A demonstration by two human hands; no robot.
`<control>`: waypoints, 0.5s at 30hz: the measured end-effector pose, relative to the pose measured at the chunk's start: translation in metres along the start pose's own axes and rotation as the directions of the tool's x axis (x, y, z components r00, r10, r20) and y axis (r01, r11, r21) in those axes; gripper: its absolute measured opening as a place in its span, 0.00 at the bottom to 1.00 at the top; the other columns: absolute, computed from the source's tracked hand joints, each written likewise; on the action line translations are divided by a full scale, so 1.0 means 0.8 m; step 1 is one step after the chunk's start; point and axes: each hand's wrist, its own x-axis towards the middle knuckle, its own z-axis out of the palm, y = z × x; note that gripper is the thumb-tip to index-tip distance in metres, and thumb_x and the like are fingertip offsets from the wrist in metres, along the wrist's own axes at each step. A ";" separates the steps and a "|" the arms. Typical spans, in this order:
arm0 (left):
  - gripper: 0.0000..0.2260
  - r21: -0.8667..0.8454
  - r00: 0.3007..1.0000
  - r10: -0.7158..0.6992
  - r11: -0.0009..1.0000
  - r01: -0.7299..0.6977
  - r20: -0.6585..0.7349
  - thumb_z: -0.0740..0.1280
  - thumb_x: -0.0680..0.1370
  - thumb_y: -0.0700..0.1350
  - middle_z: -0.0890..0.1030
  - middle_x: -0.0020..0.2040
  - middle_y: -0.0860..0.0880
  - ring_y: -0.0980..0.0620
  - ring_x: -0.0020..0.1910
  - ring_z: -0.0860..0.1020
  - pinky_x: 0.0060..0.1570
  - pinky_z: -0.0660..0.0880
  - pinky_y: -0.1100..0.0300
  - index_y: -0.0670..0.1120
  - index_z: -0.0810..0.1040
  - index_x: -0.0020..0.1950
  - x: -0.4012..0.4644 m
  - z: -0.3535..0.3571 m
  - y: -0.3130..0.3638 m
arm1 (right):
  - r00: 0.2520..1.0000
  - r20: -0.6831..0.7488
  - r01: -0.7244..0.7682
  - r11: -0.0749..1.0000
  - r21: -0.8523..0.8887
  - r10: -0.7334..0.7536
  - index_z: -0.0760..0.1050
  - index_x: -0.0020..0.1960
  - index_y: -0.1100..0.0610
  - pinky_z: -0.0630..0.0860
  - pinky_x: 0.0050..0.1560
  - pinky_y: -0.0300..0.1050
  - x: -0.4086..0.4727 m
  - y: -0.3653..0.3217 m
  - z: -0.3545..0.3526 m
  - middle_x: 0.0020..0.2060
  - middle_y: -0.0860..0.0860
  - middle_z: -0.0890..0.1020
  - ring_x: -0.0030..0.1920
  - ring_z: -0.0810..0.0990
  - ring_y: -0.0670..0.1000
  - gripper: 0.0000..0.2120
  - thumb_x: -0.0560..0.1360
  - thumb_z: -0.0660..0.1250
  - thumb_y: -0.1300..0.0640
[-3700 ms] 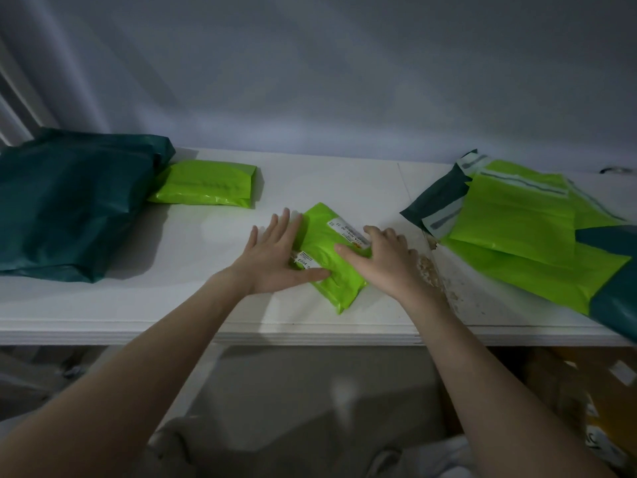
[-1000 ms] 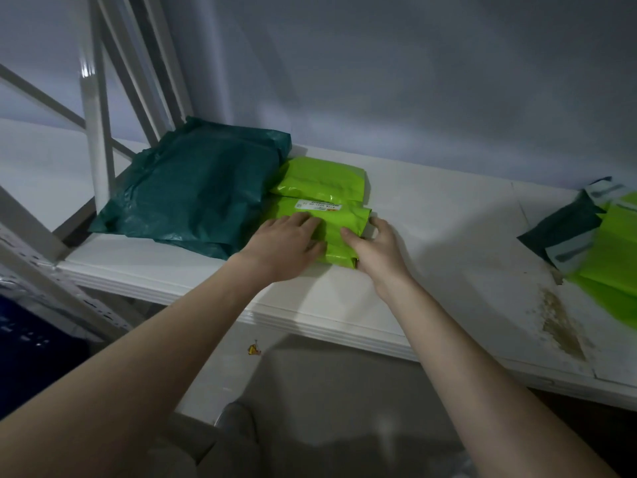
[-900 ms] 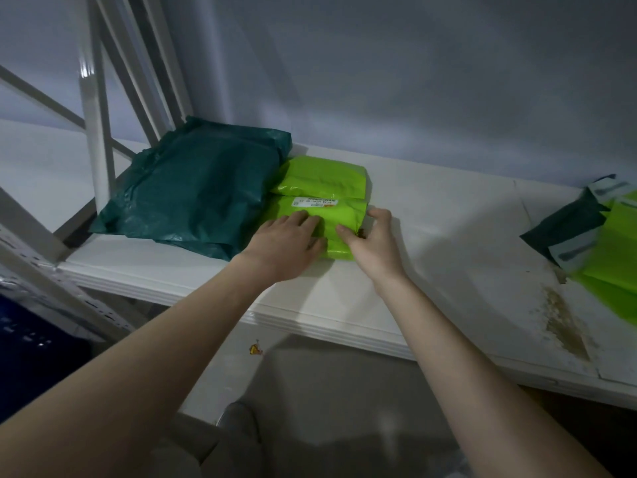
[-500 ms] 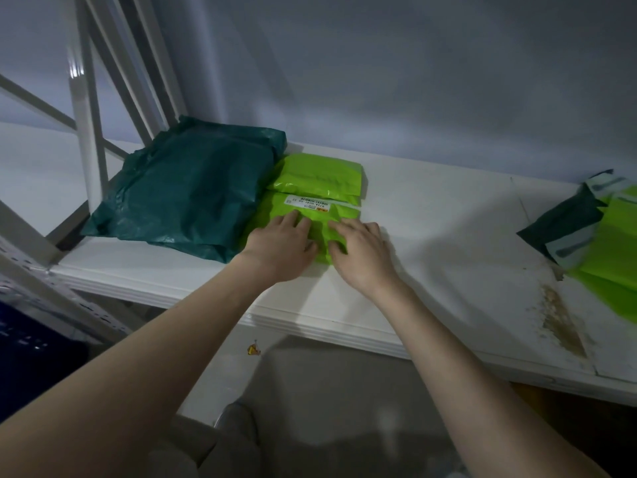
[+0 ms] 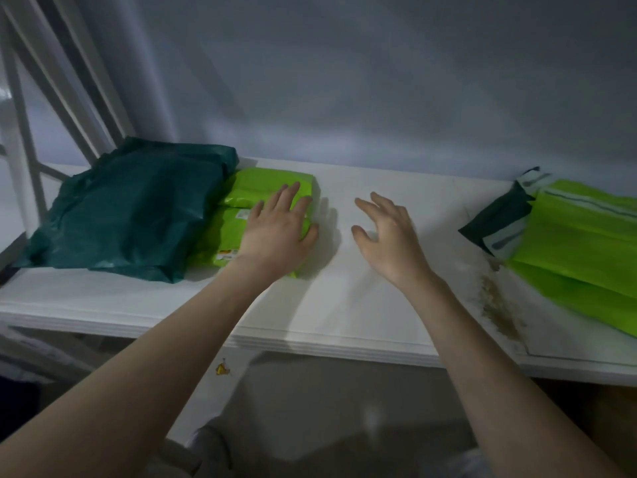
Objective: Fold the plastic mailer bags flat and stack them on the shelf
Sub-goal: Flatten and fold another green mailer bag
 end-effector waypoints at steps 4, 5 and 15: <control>0.23 -0.098 0.996 0.051 0.993 -0.058 -0.074 0.57 0.80 0.53 0.56 0.77 0.48 0.49 0.76 0.53 0.72 0.53 0.51 0.48 0.61 0.73 0.015 0.002 0.044 | 0.996 -0.085 -0.042 0.999 -0.002 0.042 0.66 0.71 0.55 0.61 0.70 0.52 -0.010 0.038 -0.047 0.73 0.53 0.64 0.71 0.60 0.56 0.23 0.77 0.61 0.58; 0.23 -0.117 0.994 0.068 0.990 -0.078 -0.091 0.57 0.79 0.52 0.56 0.77 0.48 0.49 0.76 0.54 0.72 0.53 0.51 0.49 0.62 0.73 0.017 0.003 0.054 | 0.994 -0.099 -0.055 0.998 -0.020 0.052 0.66 0.72 0.55 0.61 0.70 0.52 -0.012 0.048 -0.057 0.73 0.54 0.64 0.71 0.60 0.56 0.23 0.77 0.61 0.58; 0.21 -0.503 0.984 0.170 0.846 -0.175 -0.057 0.60 0.79 0.48 0.64 0.73 0.48 0.50 0.72 0.62 0.68 0.58 0.62 0.45 0.65 0.72 0.038 0.032 0.189 | 0.904 -0.296 -0.327 0.945 -0.015 0.308 0.69 0.69 0.58 0.61 0.67 0.48 -0.058 0.176 -0.155 0.68 0.56 0.69 0.68 0.64 0.58 0.22 0.75 0.64 0.62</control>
